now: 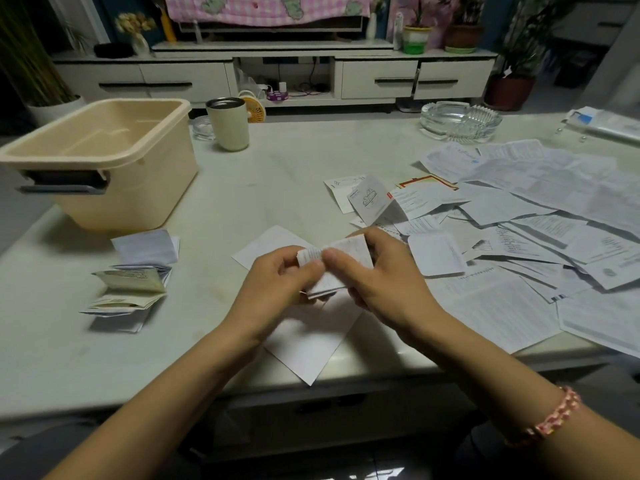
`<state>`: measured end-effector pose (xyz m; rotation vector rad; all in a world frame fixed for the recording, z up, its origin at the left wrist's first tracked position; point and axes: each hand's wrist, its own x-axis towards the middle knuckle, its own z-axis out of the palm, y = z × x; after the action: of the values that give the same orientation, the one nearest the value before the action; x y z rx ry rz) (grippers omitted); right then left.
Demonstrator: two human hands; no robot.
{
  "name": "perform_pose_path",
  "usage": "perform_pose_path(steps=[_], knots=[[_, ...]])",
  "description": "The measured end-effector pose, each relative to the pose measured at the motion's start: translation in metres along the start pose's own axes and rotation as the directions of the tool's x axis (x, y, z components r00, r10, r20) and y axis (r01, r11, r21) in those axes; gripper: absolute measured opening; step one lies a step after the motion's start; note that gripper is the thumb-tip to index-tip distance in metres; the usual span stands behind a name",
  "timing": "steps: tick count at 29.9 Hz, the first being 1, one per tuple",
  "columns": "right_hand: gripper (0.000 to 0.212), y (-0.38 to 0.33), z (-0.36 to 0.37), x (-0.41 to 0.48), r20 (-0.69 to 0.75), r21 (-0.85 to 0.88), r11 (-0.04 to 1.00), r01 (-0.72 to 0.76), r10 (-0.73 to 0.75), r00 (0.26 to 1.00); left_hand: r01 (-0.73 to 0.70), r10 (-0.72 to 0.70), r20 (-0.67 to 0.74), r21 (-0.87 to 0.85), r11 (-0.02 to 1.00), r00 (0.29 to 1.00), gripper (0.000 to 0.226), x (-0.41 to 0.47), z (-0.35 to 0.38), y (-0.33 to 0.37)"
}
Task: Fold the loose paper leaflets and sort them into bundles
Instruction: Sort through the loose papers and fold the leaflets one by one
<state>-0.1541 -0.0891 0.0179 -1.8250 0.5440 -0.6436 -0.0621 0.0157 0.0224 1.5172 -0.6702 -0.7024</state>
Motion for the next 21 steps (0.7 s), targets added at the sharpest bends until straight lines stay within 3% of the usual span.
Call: perform_pose_path(steps=[2, 5, 10, 17, 19, 21], knots=[[0.025, -0.001, 0.007, 0.001, -0.043, 0.065, 0.998, 0.023, -0.020, 0.999, 0.045, -0.050, -0.045, -0.112, 0.993, 0.998, 0.033, 0.001, 0.004, 0.002], [0.027, 0.001, 0.023, -0.004, -0.067, 0.073, 0.997, 0.039, -0.034, 0.997, -0.001, -0.008, -0.131, -0.066, 0.998, 0.991, 0.044, -0.002, 0.013, 0.002], [0.031, 0.001, 0.039, -0.001, -0.098, 0.135, 0.991, 0.021, -0.008, 0.995, -0.132, 0.132, -0.403, 0.029, 0.991, 0.906, 0.032, 0.002, 0.010, -0.006], [0.039, -0.004, 0.058, 0.001, -0.268, 0.248, 0.965, 0.086, -0.017, 0.963, -0.254, 0.265, -0.487, 0.089, 0.963, 0.832, 0.032, 0.004, 0.009, -0.007], [0.040, -0.006, 0.062, 0.002, -0.319, 0.181, 0.969, 0.166, -0.102, 0.942, -0.270, 0.281, -0.496, 0.096, 0.958, 0.821, 0.036, 0.003, 0.007, -0.004], [0.040, -0.007, 0.062, 0.003, -0.364, -0.002, 0.964, 0.267, -0.250, 0.897, -0.276, 0.271, -0.516, 0.069, 0.959, 0.813, 0.040, 0.001, 0.005, -0.001]])
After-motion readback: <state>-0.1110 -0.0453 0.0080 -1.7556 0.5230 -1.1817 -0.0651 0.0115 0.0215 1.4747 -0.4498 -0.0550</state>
